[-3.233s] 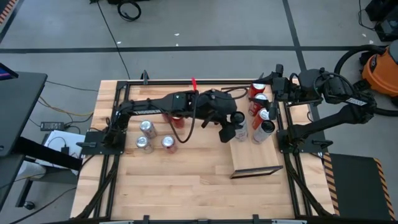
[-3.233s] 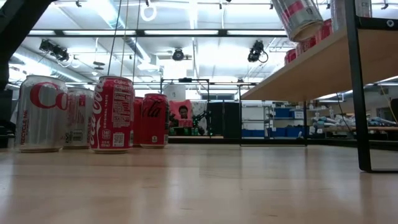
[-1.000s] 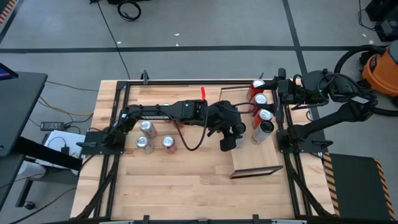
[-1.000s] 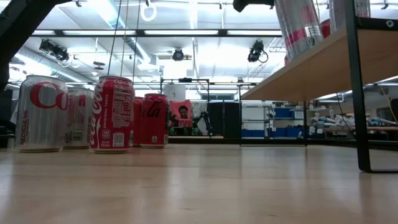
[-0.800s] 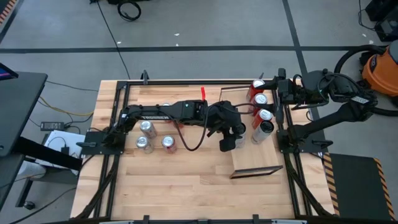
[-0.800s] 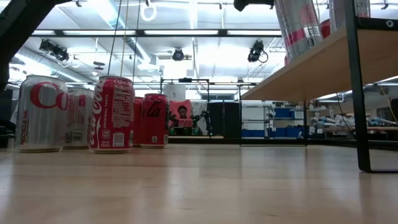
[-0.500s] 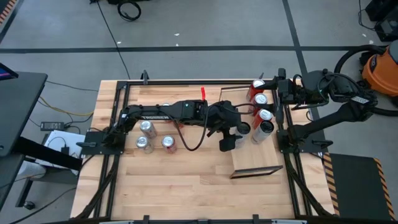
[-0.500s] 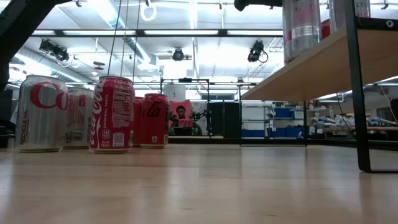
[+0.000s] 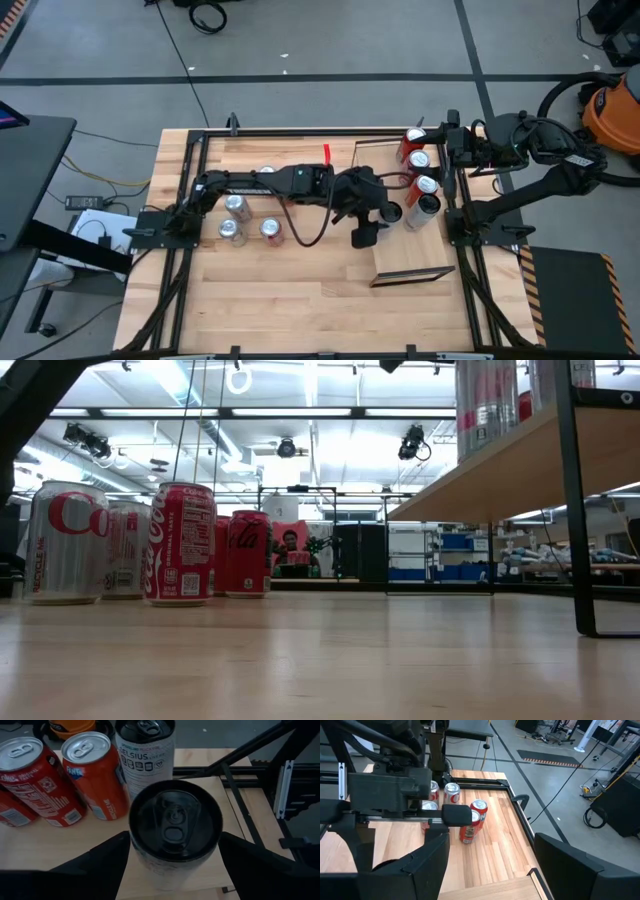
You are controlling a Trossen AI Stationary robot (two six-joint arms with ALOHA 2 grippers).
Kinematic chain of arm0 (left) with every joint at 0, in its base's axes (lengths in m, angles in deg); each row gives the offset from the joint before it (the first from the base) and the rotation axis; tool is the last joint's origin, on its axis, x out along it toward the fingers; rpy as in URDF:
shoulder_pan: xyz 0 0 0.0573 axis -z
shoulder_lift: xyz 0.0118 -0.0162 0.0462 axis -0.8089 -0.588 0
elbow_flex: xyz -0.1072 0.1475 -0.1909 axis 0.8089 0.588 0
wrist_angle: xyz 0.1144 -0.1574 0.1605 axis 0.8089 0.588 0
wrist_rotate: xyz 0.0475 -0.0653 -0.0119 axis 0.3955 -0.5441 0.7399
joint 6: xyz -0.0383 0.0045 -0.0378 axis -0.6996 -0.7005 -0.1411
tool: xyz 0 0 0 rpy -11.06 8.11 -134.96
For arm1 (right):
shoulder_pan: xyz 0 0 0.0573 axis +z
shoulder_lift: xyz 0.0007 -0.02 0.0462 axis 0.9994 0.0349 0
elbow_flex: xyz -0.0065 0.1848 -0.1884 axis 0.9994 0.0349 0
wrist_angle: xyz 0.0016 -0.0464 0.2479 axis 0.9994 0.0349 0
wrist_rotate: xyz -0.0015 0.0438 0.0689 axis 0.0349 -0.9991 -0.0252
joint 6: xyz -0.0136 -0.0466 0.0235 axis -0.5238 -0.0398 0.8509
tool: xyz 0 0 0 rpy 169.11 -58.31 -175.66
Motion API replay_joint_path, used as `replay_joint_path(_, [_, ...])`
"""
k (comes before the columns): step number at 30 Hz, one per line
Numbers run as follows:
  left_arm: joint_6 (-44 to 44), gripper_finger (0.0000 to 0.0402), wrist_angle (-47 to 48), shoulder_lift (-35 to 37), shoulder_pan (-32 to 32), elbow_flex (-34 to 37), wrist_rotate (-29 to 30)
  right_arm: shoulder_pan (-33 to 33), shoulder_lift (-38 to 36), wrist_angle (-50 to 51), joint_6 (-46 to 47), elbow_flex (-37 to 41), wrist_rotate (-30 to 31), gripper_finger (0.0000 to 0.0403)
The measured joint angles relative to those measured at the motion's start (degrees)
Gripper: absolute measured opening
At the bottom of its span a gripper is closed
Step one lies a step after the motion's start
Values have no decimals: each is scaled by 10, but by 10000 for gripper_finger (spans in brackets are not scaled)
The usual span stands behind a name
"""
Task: Place canned beverage on shelf
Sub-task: Put the white pink soda can on the shelf aligned with the other white pink soda can
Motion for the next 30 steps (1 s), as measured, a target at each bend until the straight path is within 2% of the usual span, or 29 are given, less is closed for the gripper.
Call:
replay_joint_path(5, [15, 315, 0, 0, 3, 0, 3, 0, 0, 0, 0, 0, 0, 299])
replay_joint_path(12, [80, 315, -32, 0, 16, 0, 60, 0, 0, 2, 3, 0, 0, 299])
replay_joint_path(23, [105, 315, -63, 1, 26, 0, 62, 0, 0, 3, 4, 0, -1, 299])
replay_joint_path(30, [155, 315, -76, 16, 51, -3, 136, 0, 0, 3, 4, 0, -2, 299])
